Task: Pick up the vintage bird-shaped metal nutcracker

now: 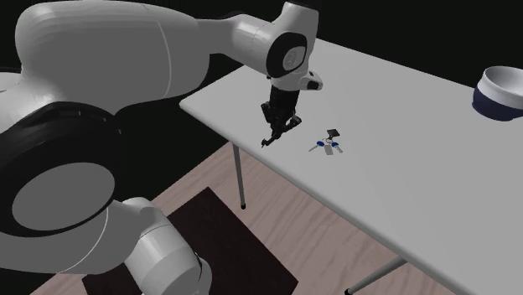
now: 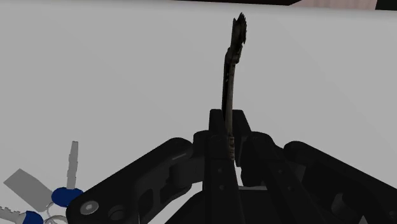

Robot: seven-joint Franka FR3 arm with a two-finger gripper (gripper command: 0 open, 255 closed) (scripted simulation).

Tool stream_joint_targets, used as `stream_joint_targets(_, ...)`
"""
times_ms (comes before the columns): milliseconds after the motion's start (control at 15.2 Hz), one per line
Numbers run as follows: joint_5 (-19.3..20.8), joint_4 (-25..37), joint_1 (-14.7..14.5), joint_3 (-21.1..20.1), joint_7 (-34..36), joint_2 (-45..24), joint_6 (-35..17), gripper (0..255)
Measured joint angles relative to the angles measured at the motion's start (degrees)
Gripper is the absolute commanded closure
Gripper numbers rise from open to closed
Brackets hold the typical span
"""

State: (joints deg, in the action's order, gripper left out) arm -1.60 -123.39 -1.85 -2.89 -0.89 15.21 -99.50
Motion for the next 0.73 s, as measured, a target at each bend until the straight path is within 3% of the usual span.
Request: stream_joint_targets(726, 0.06, 7.31, 0.06, 0.1, 0.07, 0.22, 7.52, 255)
